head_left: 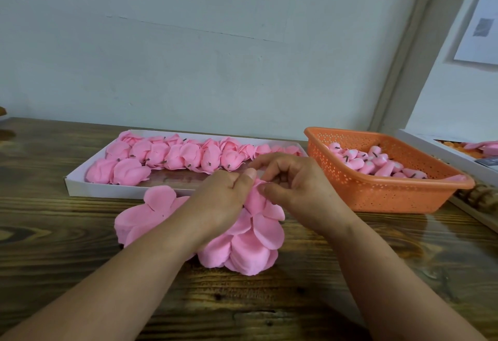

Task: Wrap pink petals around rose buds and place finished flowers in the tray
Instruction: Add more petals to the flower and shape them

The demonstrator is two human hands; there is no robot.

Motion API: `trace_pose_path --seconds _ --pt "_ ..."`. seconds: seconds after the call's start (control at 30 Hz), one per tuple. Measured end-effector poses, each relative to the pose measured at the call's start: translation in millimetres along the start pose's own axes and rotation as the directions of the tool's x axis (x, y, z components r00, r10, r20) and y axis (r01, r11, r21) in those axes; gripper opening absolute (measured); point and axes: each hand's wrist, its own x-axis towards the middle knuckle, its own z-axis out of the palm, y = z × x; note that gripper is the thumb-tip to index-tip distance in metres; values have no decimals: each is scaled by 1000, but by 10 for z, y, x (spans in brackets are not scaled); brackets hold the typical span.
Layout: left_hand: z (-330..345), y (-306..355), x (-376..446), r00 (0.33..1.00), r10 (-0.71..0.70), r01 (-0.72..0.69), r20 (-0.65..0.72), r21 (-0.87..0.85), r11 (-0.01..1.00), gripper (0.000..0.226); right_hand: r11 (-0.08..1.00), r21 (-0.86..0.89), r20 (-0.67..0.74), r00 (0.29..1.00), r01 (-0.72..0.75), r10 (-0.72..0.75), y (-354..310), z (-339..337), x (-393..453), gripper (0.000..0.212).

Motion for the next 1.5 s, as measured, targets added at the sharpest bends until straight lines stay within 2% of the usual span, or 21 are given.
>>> trace_pose_path --seconds 0.1,0.13,0.2,0.27,0.3,0.37,0.43,0.67,0.83,0.97,1.2,1.3,1.37,1.43,1.5 --pt "-6 -22 12 1000 -24 24 21 -9 1000 62 1000 10 -2 1000 -7 7 -9 3 1 27" --pt "-11 -35 24 998 -51 52 37 -49 997 69 999 32 -18 1000 -17 18 -11 -2 4 26" --pt "-15 -50 62 985 -170 175 39 -241 955 75 994 96 -64 996 -60 66 -1 -25 13 26" --pt "-28 -5 66 958 -276 280 79 -477 833 57 982 164 -109 987 -97 116 18 -57 25 25" --pt "-30 6 68 952 -289 298 102 -533 792 46 976 189 -119 984 -109 133 23 -70 27 24" --pt "-32 -9 66 956 -263 292 132 -523 801 26 971 197 -112 981 -131 156 30 -72 30 23" --pt "-33 -26 41 960 -234 281 156 -499 820 18 972 175 -92 980 -159 177 40 -51 30 21" --pt "-26 -27 15 960 -207 276 189 -521 807 30 967 156 -135 966 -200 221 63 10 42 24" --pt "-29 -24 -1 964 -221 266 150 -467 843 18 969 158 -101 973 -192 209 59 57 35 20" --pt "-37 -19 4 962 -218 268 163 -436 859 16 955 199 -57 970 -220 236 70 40 40 27" --pt "-48 -9 -1 960 -200 266 195 -414 871 8 877 387 96 958 -286 270 62 -46 31 24" --pt "-78 -16 15 957 -217 283 195 -442 852 11 825 459 239 940 -330 244 63 -126 22 36" --pt "-95 -16 18 953 -229 297 199 -453 841 13 830 449 285 934 -330 217 72 -150 15 48" --pt "-96 -9 12 951 -227 298 209 -433 851 11 860 413 256 944 -300 206 67 -135 13 44" --pt "-83 -10 9 954 -214 284 208 -409 867 15 891 373 207 959 -260 194 52 -107 11 28"
